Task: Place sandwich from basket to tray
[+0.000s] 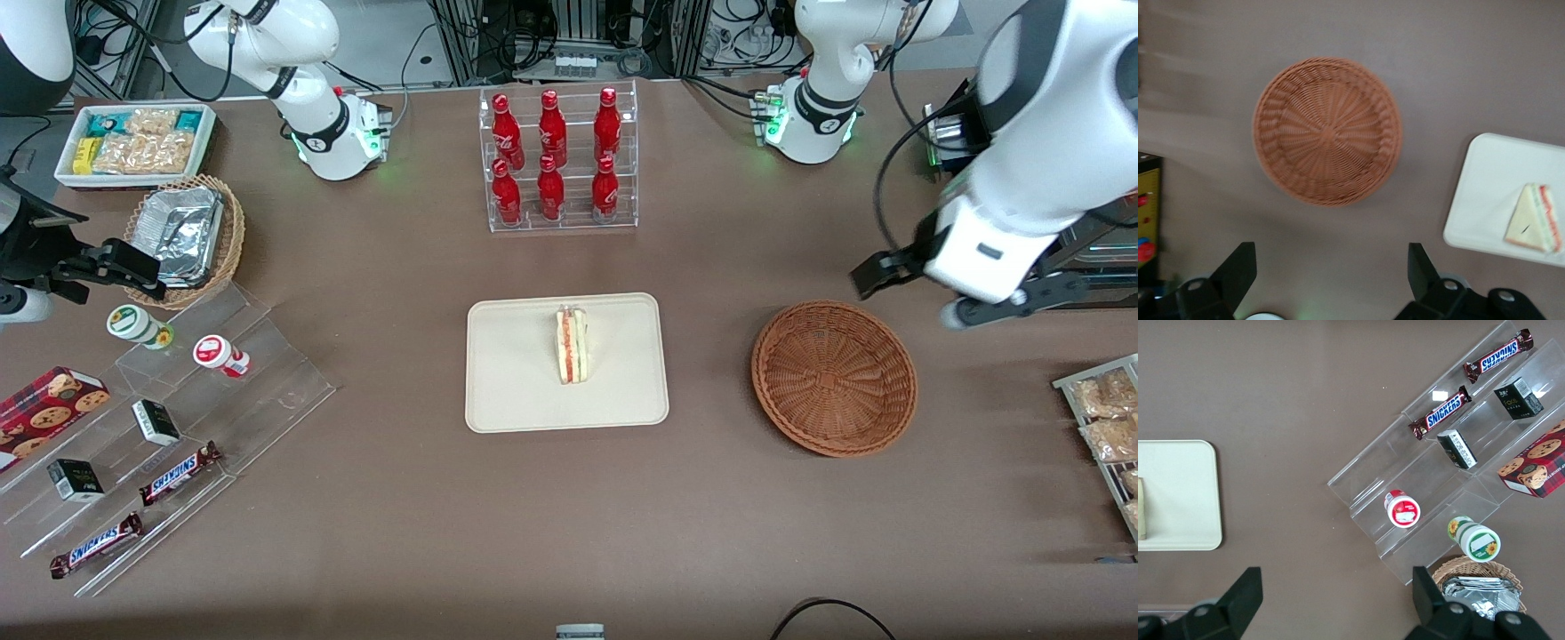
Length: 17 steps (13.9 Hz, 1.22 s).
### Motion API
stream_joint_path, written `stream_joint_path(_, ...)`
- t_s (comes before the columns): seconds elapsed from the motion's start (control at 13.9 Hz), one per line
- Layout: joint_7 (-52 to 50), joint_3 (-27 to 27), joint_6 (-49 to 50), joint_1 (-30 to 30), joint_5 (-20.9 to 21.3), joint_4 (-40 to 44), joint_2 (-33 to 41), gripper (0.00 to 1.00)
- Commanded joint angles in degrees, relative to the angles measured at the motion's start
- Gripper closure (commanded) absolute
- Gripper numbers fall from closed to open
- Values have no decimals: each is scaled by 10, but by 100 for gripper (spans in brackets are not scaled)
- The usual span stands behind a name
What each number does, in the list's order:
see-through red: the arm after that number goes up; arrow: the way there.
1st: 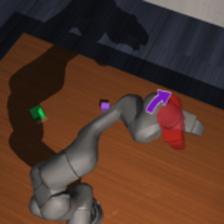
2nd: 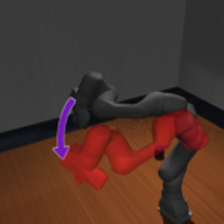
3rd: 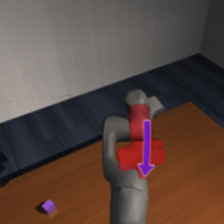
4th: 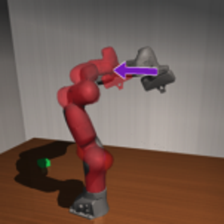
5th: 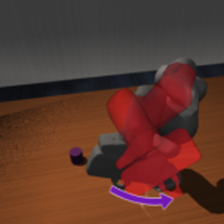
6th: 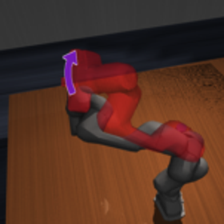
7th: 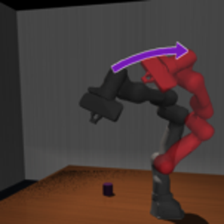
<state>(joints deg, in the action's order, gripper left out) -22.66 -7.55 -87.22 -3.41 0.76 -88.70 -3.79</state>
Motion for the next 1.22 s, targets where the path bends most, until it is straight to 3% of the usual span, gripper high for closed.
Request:
stream_joint_path(0.0,78,-4,28,37,-15,-33,48,0)
stream_joint_path(0.36,134,61,7,-2,-17,-89,106,0)
stream_joint_path(0.65,140,58,6,9,-24,-17,59,0)
stream_joint_path(0.94,190,44,0,39,9,-15,61,0)
stream_joint_path(1.15,191,45,4,39,10,-10,56,0)
